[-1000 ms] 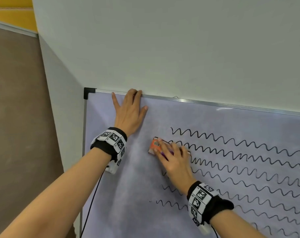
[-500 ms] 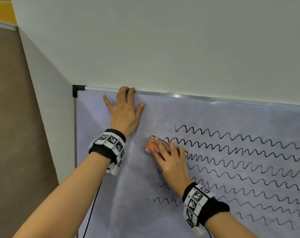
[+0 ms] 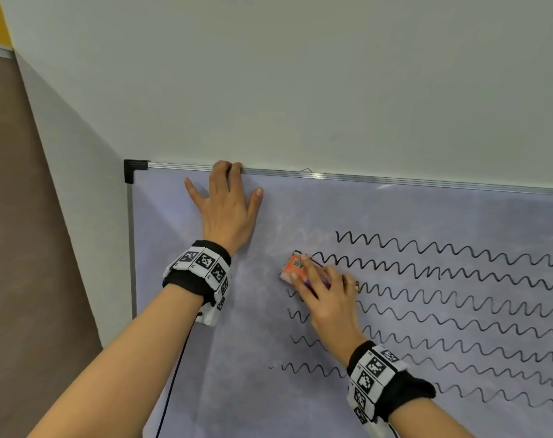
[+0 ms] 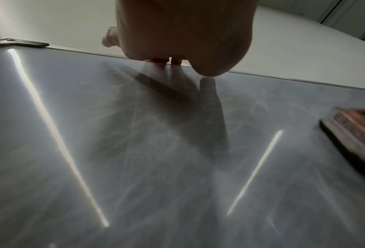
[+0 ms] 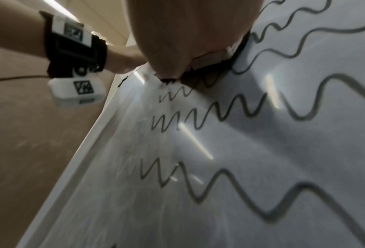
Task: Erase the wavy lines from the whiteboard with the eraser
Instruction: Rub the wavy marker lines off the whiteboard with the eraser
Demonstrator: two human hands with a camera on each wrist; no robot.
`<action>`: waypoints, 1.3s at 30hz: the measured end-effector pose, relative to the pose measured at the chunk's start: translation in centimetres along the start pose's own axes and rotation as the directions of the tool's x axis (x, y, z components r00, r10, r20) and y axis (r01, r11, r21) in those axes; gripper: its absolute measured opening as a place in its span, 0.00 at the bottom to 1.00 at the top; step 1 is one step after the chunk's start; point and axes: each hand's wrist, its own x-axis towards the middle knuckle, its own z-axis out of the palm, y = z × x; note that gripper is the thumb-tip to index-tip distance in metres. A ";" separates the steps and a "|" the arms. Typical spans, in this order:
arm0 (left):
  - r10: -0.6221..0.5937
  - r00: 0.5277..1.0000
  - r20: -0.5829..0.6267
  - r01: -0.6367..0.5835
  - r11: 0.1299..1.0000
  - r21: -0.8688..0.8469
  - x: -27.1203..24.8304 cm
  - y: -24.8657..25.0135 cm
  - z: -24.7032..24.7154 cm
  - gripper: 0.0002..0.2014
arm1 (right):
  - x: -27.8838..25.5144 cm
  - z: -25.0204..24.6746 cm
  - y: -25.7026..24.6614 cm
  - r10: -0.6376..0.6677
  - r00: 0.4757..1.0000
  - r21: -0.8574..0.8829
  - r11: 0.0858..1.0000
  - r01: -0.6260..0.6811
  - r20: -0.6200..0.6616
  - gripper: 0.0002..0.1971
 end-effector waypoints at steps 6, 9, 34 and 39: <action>0.014 1.000 0.002 -0.014 1.000 0.009 0.0 -0.3 0.1 0.24 | 3.2 -1.3 3.4 0.279 0.946 0.053 0.960 -0.274 -0.165 0.28; 0.006 1.000 -0.004 -0.006 1.000 -0.010 -0.1 -0.2 0.2 0.24 | 3.2 -1.2 2.5 0.302 0.939 0.062 0.953 -0.295 -0.164 0.28; 0.026 1.000 0.008 -0.026 1.000 -0.005 -0.1 -0.6 0.0 0.25 | -3.0 -1.0 0.1 0.145 0.989 -0.003 0.989 -0.145 0.023 0.35; 0.004 1.000 -0.008 -0.004 1.000 -0.024 -0.1 -0.2 0.2 0.24 | -1.8 -0.2 -2.0 0.055 0.997 0.002 0.998 -0.055 0.063 0.35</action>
